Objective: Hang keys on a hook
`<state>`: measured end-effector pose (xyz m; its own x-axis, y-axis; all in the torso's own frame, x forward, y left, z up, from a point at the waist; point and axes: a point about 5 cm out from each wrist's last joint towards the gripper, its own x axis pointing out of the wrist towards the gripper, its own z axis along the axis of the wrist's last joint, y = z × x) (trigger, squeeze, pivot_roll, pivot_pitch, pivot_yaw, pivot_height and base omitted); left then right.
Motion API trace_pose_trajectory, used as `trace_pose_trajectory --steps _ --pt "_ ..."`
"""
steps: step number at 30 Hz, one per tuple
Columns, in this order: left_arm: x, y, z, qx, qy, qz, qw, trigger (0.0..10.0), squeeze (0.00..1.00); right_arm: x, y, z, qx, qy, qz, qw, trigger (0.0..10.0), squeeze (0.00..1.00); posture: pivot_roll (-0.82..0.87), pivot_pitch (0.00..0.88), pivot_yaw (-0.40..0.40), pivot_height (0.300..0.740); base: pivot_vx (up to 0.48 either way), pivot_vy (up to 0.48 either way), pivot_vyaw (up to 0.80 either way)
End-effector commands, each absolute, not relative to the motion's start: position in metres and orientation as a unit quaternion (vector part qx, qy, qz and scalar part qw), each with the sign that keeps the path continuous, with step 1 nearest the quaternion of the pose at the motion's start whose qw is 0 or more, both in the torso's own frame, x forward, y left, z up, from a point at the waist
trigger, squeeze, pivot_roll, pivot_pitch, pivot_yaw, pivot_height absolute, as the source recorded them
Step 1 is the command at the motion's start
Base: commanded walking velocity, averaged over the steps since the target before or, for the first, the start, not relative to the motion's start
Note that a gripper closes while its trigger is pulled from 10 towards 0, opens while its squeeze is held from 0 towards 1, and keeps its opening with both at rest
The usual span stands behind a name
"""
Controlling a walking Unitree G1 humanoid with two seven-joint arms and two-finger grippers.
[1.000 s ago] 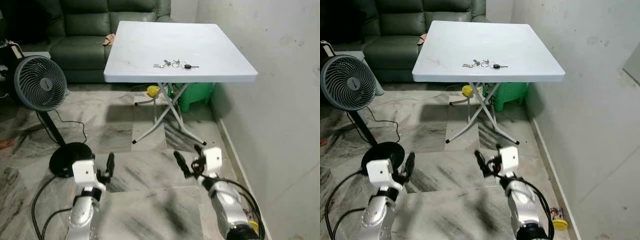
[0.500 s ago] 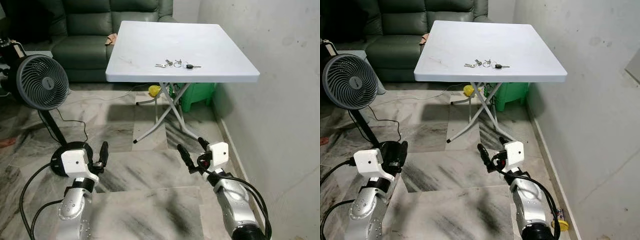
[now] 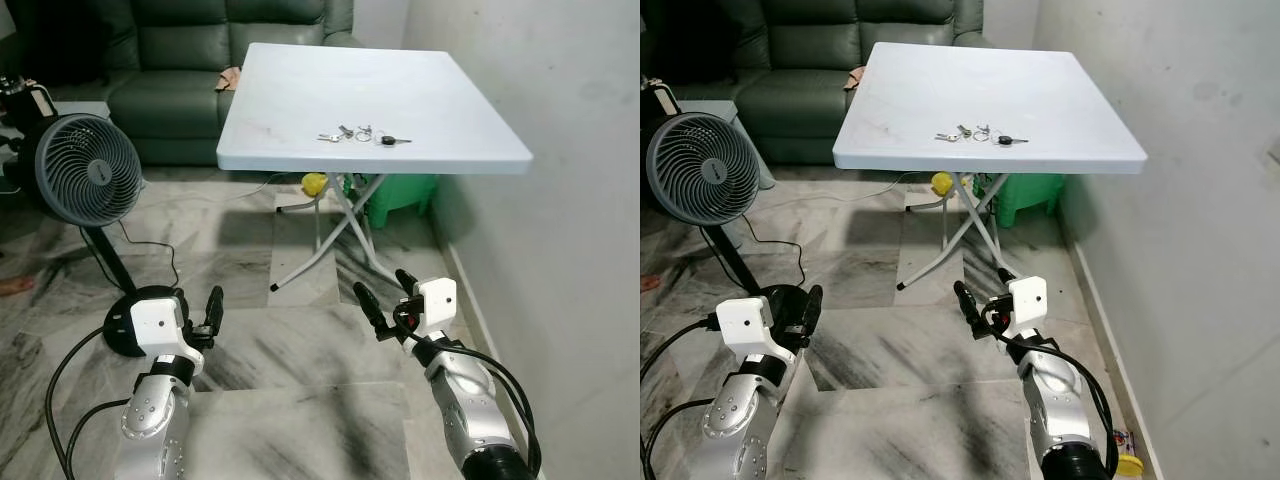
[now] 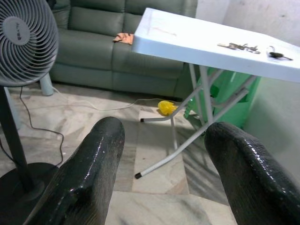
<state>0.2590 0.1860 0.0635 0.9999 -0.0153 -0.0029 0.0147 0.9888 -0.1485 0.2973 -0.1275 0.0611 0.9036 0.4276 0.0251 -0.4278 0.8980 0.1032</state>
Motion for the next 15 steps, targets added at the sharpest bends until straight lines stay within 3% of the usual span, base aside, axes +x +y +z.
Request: trace_pose_trajectory --steps 1,15 --pt "0.2597 0.1859 0.0668 -0.071 -0.001 -0.012 0.997 10.0 0.0 0.2989 -0.1263 0.0656 0.05 -0.008 0.221 0.974 10.0 0.0 -0.07 0.0 -0.014 0.74 0.345 0.0 0.0" --pt "0.2627 0.1857 0.068 -0.073 0.002 -0.017 0.997 10.0 0.0 0.2979 -0.1254 0.0646 0.044 -0.005 0.225 0.973 10.0 0.0 -0.08 0.0 -0.012 0.74 0.349 0.0 0.0"
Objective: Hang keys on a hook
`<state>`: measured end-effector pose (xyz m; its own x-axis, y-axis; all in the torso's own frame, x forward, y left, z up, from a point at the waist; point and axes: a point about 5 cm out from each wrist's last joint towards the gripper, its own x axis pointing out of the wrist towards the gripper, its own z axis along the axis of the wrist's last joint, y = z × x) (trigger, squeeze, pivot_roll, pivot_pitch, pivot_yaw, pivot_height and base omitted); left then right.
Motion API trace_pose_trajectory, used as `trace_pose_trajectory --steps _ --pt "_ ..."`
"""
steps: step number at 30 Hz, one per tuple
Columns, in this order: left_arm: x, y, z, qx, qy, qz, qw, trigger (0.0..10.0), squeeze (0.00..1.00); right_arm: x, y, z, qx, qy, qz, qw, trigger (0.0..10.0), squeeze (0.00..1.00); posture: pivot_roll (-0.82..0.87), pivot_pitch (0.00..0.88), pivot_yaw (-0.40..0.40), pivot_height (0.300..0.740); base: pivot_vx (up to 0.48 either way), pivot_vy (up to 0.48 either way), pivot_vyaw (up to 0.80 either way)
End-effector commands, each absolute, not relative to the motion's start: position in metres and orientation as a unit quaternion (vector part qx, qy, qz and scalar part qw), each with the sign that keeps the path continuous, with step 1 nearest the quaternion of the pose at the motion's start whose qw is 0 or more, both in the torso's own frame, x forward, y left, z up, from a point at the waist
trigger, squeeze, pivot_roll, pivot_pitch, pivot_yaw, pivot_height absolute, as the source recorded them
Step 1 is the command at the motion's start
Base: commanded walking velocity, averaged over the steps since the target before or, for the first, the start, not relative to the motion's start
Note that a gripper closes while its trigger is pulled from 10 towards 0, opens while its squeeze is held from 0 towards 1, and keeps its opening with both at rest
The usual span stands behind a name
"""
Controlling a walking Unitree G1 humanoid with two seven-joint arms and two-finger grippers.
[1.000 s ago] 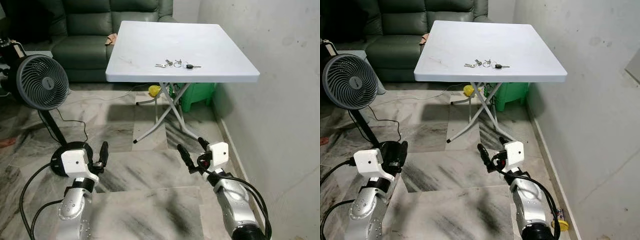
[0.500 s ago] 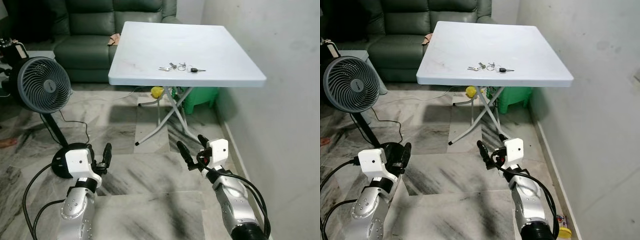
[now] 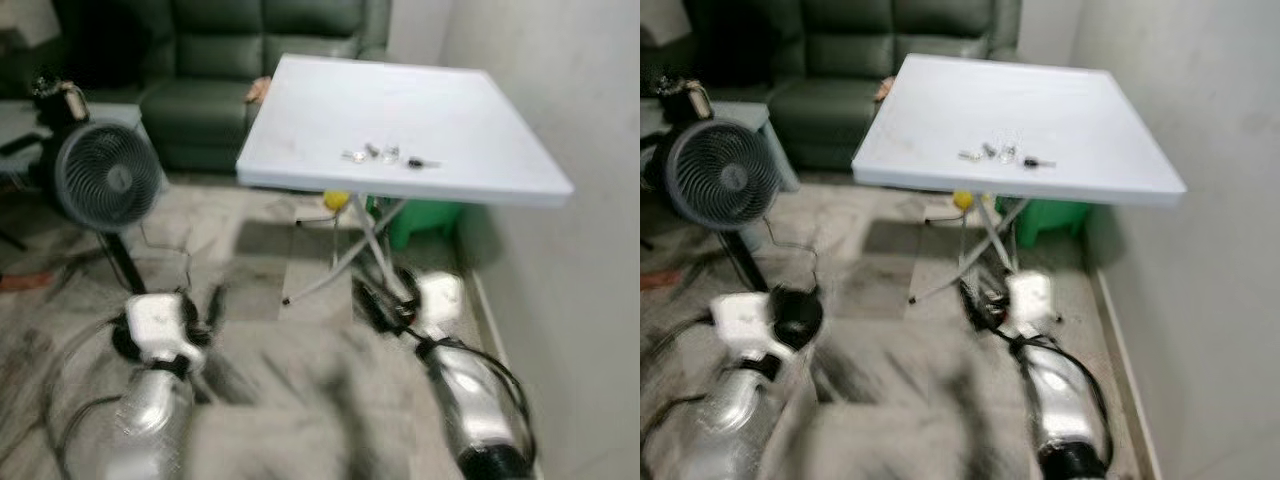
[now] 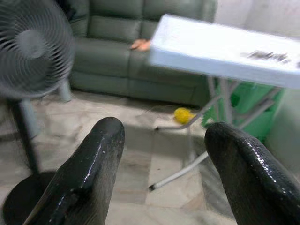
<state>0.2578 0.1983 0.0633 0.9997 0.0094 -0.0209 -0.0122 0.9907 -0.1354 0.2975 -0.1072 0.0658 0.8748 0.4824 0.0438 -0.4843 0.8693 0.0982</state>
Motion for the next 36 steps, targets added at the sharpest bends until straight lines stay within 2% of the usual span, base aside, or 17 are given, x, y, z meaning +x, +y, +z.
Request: trace_pose_trajectory --steps 1,27,36 --pt "0.2627 0.1857 0.0681 -0.073 0.002 -0.017 0.997 10.0 0.0 0.2978 -0.1253 0.0646 0.044 -0.005 0.225 0.973 10.0 0.0 -0.07 0.0 -0.011 0.74 0.368 0.0 0.0" --pt "0.2631 0.1836 0.0684 -0.074 0.004 -0.022 0.997 10.0 0.0 0.297 -0.1239 0.0649 0.027 -0.003 0.238 0.971 10.0 0.0 -0.07 0.0 -0.014 0.74 0.387 0.0 0.0" --pt "0.2634 0.1821 0.0684 -0.075 0.004 -0.023 0.997 10.0 0.0 0.2972 -0.123 0.0655 0.016 -0.004 0.243 0.97 10.0 0.0 -0.07 0.0 -0.016 0.74 0.467 0.0 0.78"
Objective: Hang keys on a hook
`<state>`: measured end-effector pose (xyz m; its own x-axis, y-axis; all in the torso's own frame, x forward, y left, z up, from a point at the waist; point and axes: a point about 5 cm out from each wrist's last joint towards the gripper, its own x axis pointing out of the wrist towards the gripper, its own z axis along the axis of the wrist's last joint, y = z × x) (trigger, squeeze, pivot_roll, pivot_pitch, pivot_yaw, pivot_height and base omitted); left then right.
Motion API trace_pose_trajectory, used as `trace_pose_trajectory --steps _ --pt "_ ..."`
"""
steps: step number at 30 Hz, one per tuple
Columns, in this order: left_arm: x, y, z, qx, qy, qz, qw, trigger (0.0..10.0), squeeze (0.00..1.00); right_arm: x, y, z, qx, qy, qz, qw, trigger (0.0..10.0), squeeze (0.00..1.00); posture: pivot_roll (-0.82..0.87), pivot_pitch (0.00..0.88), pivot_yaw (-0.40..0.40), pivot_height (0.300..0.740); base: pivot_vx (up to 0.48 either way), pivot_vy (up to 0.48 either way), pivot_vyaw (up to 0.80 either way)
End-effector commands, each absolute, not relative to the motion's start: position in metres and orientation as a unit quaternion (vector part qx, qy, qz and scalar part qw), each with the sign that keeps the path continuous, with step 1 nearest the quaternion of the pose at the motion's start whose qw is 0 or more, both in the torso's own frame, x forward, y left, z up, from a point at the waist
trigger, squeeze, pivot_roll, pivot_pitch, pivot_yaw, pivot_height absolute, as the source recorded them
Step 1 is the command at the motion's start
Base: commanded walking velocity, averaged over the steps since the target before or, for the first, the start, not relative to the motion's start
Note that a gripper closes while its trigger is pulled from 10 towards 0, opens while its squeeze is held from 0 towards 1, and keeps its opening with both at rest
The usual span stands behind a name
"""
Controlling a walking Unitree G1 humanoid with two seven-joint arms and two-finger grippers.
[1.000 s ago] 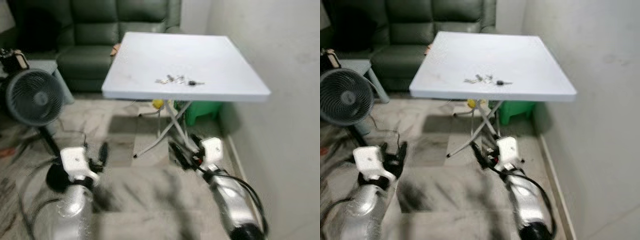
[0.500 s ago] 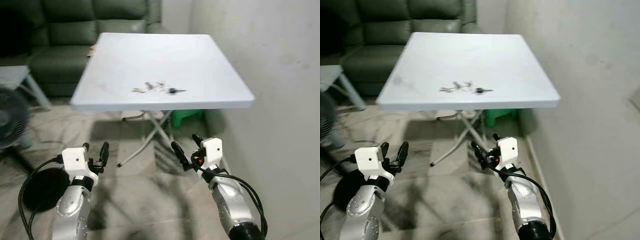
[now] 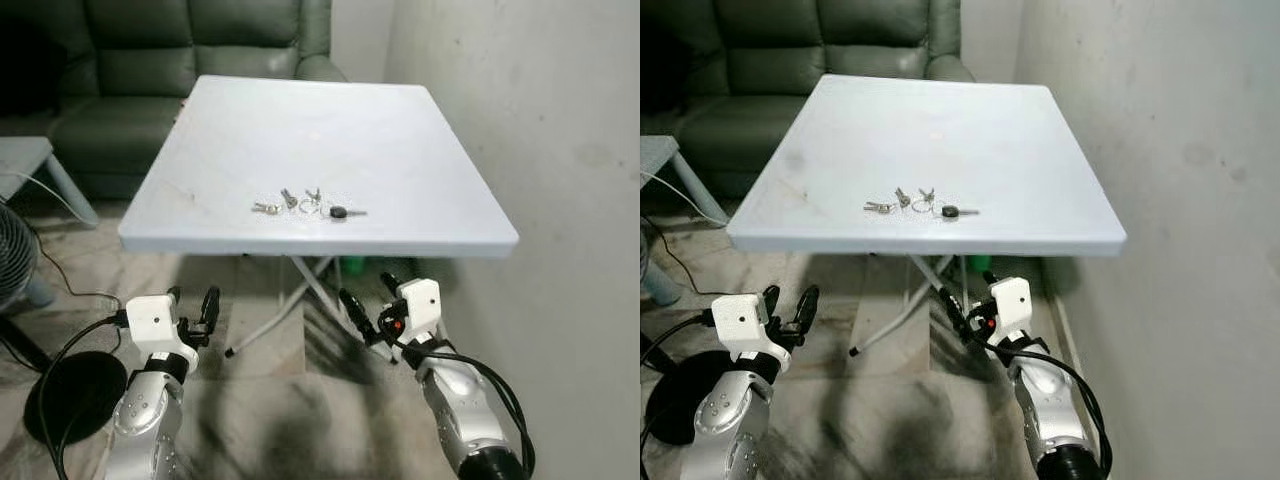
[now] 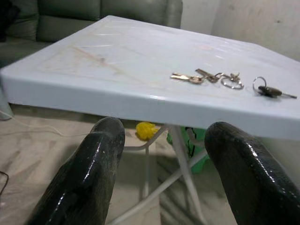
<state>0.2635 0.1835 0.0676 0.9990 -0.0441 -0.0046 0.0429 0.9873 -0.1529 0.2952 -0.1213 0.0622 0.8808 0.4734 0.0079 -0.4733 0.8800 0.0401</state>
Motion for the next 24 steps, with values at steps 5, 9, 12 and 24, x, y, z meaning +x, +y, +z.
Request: trace_pose_trajectory --steps 5,9,12,24 --pt "0.2639 0.1815 0.0683 -0.077 0.005 -0.022 0.997 10.0 0.0 0.2976 -0.1224 0.0655 0.013 -0.002 0.246 0.969 10.0 0.0 -0.07 0.0 -0.019 0.74 0.48 0.0 0.8" --pt "0.2639 0.1809 0.0682 -0.078 0.005 -0.022 0.997 10.0 0.0 0.2974 -0.1217 0.0655 0.012 -0.002 0.248 0.969 10.0 0.0 -0.07 0.0 -0.022 0.74 0.48 0.0 0.8" --pt "0.2636 0.1807 0.0675 -0.077 0.005 -0.022 0.997 10.0 0.0 0.2969 -0.1212 0.0656 0.032 -0.004 0.25 0.968 10.0 0.0 -0.07 0.0 -0.022 0.74 0.365 0.0 0.39" --pt "0.2648 0.1801 0.0676 -0.07 0.007 -0.019 0.997 10.0 0.0 0.2984 -0.1214 0.065 0.026 0.001 0.249 0.968 10.0 0.0 -0.07 0.0 -0.024 0.74 0.28 0.0 0.0"
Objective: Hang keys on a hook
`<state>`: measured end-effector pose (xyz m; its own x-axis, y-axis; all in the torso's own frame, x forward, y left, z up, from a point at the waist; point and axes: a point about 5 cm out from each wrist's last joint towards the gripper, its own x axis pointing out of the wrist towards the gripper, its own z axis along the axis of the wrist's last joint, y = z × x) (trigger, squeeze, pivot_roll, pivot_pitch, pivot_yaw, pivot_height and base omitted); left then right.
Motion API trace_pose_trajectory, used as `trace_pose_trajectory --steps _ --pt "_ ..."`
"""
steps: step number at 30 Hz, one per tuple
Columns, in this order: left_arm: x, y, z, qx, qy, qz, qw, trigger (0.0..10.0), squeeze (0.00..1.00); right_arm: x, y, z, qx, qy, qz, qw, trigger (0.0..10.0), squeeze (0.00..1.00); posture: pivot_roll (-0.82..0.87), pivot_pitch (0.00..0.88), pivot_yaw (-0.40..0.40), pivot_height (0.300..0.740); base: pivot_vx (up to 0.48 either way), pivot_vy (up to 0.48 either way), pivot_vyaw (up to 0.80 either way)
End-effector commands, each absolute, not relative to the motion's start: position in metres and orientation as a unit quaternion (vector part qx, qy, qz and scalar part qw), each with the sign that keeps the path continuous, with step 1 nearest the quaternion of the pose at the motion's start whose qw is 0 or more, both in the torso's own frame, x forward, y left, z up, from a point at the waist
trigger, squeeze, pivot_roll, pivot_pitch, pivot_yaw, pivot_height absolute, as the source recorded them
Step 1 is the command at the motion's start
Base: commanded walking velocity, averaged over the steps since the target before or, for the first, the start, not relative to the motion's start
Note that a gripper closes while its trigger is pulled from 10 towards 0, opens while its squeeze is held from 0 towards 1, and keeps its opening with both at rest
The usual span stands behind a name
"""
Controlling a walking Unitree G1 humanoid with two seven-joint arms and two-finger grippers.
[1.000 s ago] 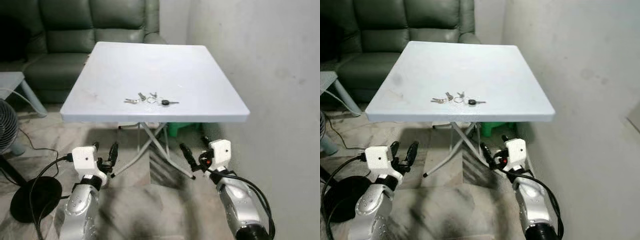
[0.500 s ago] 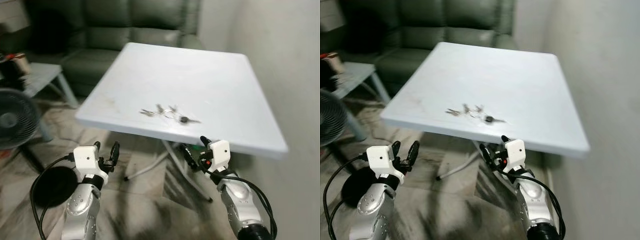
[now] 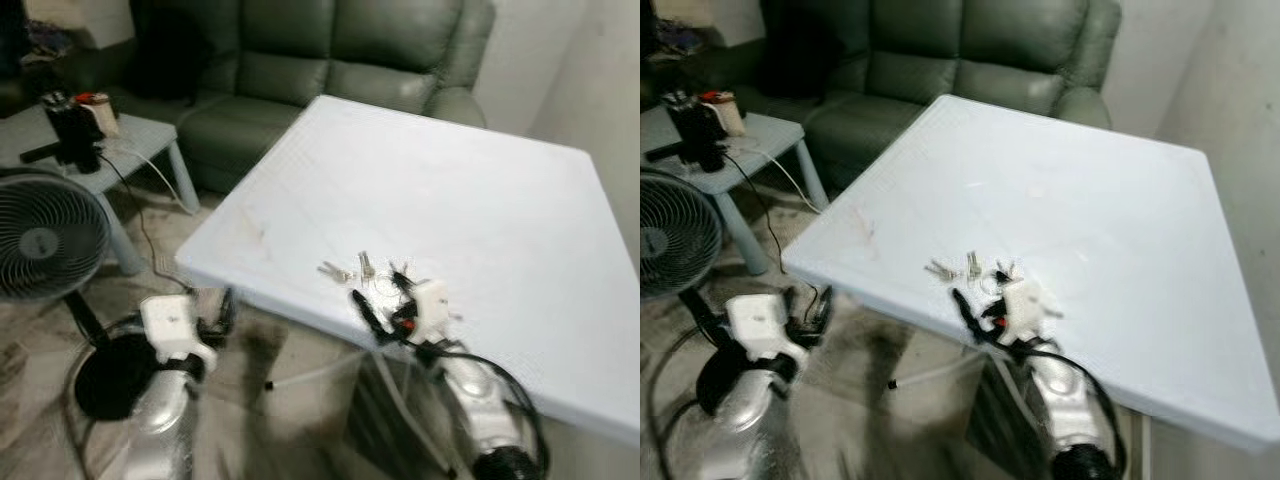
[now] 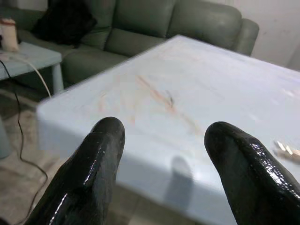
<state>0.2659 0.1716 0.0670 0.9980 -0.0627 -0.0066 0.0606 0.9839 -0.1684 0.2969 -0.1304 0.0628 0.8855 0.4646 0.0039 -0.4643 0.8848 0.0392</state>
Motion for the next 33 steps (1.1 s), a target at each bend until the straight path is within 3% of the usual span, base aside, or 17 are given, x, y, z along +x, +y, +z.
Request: trace_pose_trajectory --steps 1,15,27,33 --pt "0.265 0.18 0.068 -0.067 0.004 -0.02 0.998 10.0 0.0 0.298 -0.121 0.065 0.027 0.001 0.249 0.968 10.0 0.0 -0.07 0.0 -0.024 0.74 0.0 0.0 0.0" --pt "0.263 0.166 0.076 -0.043 -0.016 -0.057 0.997 10.0 0.0 0.3 -0.121 0.064 0.022 0.004 0.242 0.97 10.0 0.0 -0.06 0.01 -0.03 0.74 0.0 0.0 0.0" --pt "0.243 0.125 0.073 0.012 -0.014 -0.187 0.982 10.0 0.0 0.314 -0.159 0.079 -0.052 -0.001 0.278 0.959 10.0 0.0 -0.06 0.024 -0.03 0.74 0.0 0.0 0.0" --pt "0.241 0.12 0.073 0.016 -0.012 -0.203 0.979 10.0 0.0 0.313 -0.173 0.082 -0.069 0.019 0.322 0.944 10.0 0.0 -0.07 0.028 -0.024 0.74 0.0 0.0 0.0"
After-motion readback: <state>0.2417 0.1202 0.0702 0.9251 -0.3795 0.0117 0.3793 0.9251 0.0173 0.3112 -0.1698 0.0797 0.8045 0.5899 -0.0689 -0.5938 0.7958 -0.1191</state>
